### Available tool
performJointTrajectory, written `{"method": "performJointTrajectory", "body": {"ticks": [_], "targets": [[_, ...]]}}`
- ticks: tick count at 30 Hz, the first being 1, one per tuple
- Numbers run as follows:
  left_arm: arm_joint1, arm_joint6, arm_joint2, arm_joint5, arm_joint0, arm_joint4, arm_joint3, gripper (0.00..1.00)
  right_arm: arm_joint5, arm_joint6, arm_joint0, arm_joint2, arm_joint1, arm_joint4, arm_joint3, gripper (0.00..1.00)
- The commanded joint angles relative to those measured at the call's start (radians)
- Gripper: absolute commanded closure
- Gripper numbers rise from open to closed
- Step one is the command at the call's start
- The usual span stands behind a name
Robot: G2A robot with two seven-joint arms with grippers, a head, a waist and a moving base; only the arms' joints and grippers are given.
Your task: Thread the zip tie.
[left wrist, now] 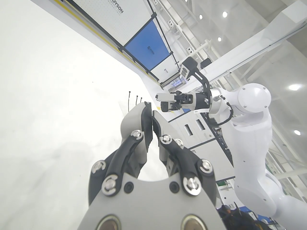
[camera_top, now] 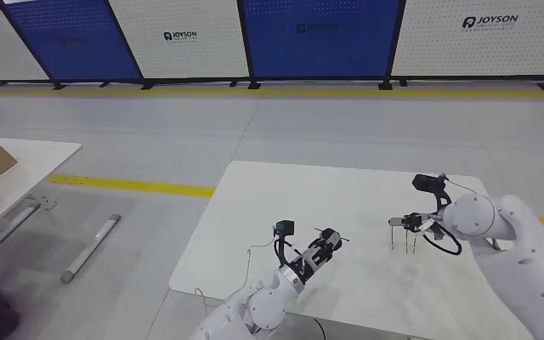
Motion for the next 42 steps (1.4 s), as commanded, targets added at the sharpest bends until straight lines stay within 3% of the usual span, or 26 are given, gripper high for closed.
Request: {"method": "performJointTrajectory", "body": {"ticks": [1, 10, 13, 15, 18, 21, 30, 35, 38, 39, 40, 41, 42], "targets": [[0.000, 0.000, 0.000, 0.000, 0.000, 0.000, 0.000, 1.00, 0.000, 0.000, 0.000, 0.000, 0.000, 0.000, 0.000, 0.00], [0.000, 0.000, 0.000, 0.000, 0.000, 0.000, 0.000, 1.00, 0.000, 0.000, 0.000, 0.000, 0.000, 0.000, 0.000, 0.00], [0.000, 0.000, 0.000, 0.000, 0.000, 0.000, 0.000, 1.00, -0.038, -0.014, -0.013, 0.003, 0.001, 0.008, -0.012, 0.00], [0.000, 0.000, 0.000, 0.000, 0.000, 0.000, 0.000, 1.00, -0.057, 0.018, 0.000, -0.016, 0.004, -0.068, -0.037, 0.00], [0.000, 0.000, 0.000, 0.000, 0.000, 0.000, 0.000, 1.00, -0.044, 0.097, 0.036, -0.068, -0.001, -0.163, -0.055, 0.00], [0.000, 0.000, 0.000, 0.000, 0.000, 0.000, 0.000, 1.00, -0.017, 0.097, 0.072, -0.121, -0.011, -0.185, -0.026, 0.00], [0.000, 0.000, 0.000, 0.000, 0.000, 0.000, 0.000, 1.00, -0.017, 0.097, 0.072, -0.121, -0.011, -0.185, -0.026, 0.00], [0.000, 0.000, 0.000, 0.000, 0.000, 0.000, 0.000, 1.00, -0.115, 0.088, 0.054, -0.097, -0.011, -0.106, -0.008, 0.00], [0.000, 0.000, 0.000, 0.000, 0.000, 0.000, 0.000, 1.00, -0.125, 0.094, 0.052, -0.084, -0.009, -0.099, -0.006, 0.00], [0.000, 0.000, 0.000, 0.000, 0.000, 0.000, 0.000, 1.00, -0.123, 0.097, 0.051, -0.079, -0.008, -0.097, -0.008, 0.13], [0.000, 0.000, 0.000, 0.000, 0.000, 0.000, 0.000, 1.00, -0.123, 0.097, 0.049, -0.076, -0.008, -0.097, -0.009, 0.56], [0.000, 0.000, 0.000, 0.000, 0.000, 0.000, 0.000, 1.00, -0.121, 0.097, 0.047, -0.075, -0.007, -0.100, -0.008, 0.63], [0.000, 0.000, 0.000, 0.000, 0.000, 0.000, 0.000, 1.00, -0.117, 0.097, 0.046, -0.075, -0.006, -0.104, -0.006, 0.63]]}}
